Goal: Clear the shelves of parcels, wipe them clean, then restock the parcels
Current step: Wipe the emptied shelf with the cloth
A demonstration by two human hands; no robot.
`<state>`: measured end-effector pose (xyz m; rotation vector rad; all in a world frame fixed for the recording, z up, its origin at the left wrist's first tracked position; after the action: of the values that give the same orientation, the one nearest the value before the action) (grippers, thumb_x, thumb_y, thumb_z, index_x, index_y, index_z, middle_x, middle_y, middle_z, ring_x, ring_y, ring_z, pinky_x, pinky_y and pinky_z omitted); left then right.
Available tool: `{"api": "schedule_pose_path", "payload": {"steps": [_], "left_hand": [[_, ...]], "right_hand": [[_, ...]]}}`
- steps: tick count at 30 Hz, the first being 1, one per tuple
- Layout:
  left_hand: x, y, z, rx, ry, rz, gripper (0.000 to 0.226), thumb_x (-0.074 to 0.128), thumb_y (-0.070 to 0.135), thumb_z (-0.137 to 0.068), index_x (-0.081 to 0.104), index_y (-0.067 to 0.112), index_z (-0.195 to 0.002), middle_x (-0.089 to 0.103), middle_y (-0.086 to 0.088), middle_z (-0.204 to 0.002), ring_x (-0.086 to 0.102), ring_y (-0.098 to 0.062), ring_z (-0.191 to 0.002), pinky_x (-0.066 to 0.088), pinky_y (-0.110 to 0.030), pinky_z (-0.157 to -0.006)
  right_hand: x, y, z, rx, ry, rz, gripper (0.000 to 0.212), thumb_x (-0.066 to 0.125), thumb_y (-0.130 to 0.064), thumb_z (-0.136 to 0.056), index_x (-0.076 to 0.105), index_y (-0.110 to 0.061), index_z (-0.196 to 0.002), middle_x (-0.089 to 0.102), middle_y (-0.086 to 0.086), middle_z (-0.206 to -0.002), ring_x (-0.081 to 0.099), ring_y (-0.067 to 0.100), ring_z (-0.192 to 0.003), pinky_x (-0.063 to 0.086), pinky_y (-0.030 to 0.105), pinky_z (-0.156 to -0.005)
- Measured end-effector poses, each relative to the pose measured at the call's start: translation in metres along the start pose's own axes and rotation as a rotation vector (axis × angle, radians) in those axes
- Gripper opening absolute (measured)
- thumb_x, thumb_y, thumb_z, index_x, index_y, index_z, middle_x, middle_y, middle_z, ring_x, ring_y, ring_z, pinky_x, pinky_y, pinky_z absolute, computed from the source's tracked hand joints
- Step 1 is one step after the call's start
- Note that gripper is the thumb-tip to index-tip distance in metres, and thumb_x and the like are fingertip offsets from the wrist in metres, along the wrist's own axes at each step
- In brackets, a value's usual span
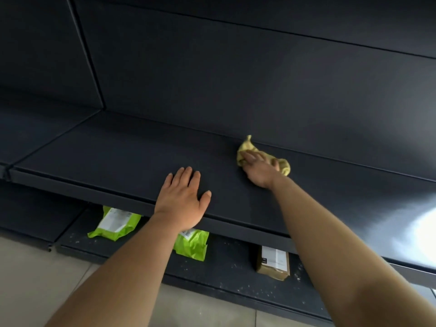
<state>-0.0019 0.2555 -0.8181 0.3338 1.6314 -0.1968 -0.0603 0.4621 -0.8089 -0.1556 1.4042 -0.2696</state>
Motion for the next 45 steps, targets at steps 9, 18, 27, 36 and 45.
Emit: {"api": "schedule_pose_path", "payload": {"steps": [9,18,27,36,45], "left_hand": [[-0.001,0.000,0.007,-0.062,-0.012,0.022,0.064,0.017,0.040,-0.100,0.006,0.005,-0.152,0.007,-0.011,-0.160,0.005,-0.022,-0.148,0.000,-0.038,-0.121],[-0.004,0.007,0.016,-0.247,-0.080,0.006,0.066,0.013,0.043,-0.100,0.005,0.002,-0.152,0.002,-0.015,-0.160,0.001,-0.027,-0.147,0.001,-0.040,-0.120],[0.003,0.152,0.023,0.062,-0.006,0.049,0.068,0.011,0.048,-0.099,0.004,0.006,-0.152,0.003,-0.011,-0.161,0.000,-0.023,-0.148,0.000,-0.038,-0.121],[0.009,0.195,0.030,0.113,-0.226,0.150,0.057,0.028,0.036,-0.102,0.014,0.012,-0.152,0.006,-0.009,-0.160,0.004,-0.025,-0.148,0.007,-0.037,-0.120],[-0.058,0.255,0.064,0.076,-0.589,0.498,0.055,0.044,0.014,-0.098,0.029,0.025,-0.149,0.039,-0.002,-0.149,0.041,-0.021,-0.133,0.035,-0.031,-0.108]], "right_hand": [[0.033,-0.039,0.134,-0.309,0.063,0.095,0.049,0.027,-0.041,-0.102,0.021,-0.036,-0.151,0.017,-0.011,-0.160,0.012,0.013,-0.148,-0.001,0.054,-0.118],[0.021,0.042,0.200,-0.335,0.176,0.301,0.056,0.030,-0.050,-0.098,0.021,-0.035,-0.152,0.027,-0.005,-0.156,0.027,0.020,-0.143,0.014,0.047,-0.118],[-0.005,0.121,0.232,-0.274,0.264,0.259,0.055,0.030,-0.052,-0.098,0.027,-0.035,-0.150,0.035,-0.006,-0.152,0.033,0.019,-0.139,0.022,0.044,-0.116],[-0.008,0.133,0.233,-0.157,0.246,0.112,0.047,0.040,-0.042,-0.096,0.041,-0.035,-0.142,0.046,0.002,-0.136,0.042,0.027,-0.124,0.033,0.043,-0.103],[-0.044,0.132,0.282,0.333,0.011,-0.624,0.034,0.065,-0.006,-0.080,0.059,-0.021,-0.110,0.064,0.000,-0.103,0.060,0.022,-0.094,0.051,0.036,-0.083]]}}
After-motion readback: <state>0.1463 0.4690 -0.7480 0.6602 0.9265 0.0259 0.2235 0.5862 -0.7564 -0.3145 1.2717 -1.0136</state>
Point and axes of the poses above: each hand's wrist, its own z-axis away from the middle knuckle, its own x-axis out of the palm, y = z × x, the point moved 9 cm from there along -z, towards the middle knuckle
